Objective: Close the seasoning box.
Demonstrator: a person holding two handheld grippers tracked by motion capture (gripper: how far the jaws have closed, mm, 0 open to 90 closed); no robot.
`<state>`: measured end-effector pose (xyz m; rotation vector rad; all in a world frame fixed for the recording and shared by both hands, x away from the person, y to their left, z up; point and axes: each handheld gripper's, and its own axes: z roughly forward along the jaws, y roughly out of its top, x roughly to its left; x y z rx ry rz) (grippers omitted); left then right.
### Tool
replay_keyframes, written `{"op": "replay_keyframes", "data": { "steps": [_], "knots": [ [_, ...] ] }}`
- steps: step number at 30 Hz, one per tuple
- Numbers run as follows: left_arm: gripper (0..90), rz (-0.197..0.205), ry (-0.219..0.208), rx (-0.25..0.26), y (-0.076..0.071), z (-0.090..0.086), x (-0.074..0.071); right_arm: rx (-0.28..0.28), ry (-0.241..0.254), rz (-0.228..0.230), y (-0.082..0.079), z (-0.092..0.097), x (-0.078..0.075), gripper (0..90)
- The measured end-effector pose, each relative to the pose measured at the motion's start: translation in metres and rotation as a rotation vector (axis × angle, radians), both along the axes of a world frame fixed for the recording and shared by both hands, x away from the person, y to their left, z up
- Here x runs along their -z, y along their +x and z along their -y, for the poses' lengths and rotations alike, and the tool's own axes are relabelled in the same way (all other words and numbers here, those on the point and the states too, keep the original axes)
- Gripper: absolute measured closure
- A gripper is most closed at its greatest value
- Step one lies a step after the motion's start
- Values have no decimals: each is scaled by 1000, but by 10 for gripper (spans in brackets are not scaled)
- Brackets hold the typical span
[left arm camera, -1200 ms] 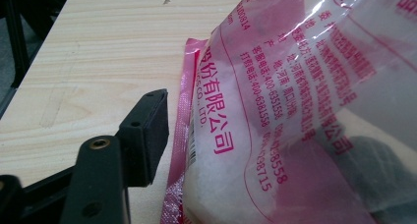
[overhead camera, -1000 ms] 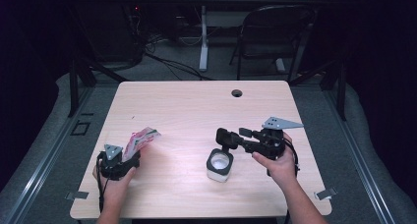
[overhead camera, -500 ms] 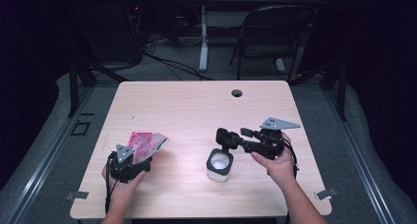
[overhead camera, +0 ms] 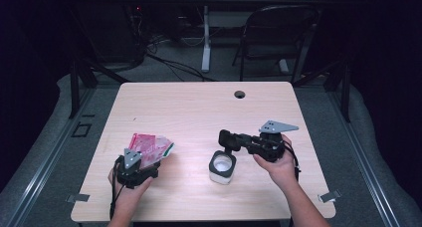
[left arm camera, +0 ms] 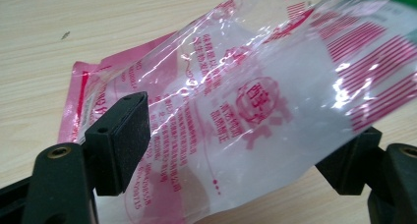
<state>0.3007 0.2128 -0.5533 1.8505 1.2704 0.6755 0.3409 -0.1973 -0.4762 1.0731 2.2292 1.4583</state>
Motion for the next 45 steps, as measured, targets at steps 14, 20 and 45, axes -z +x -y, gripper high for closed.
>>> {"op": "replay_keyframes", "data": {
  "steps": [14,20,45],
  "knots": [
    [223,22,-13,73,-8,20,-6,-12,-109,97,-9,-7,-3,840],
    [225,29,-15,104,-11,27,-9,-30,-111,110,-16,-13,-4,790],
    [228,32,23,203,-8,56,-10,-147,-144,84,-43,-30,11,522]
  ]
}}
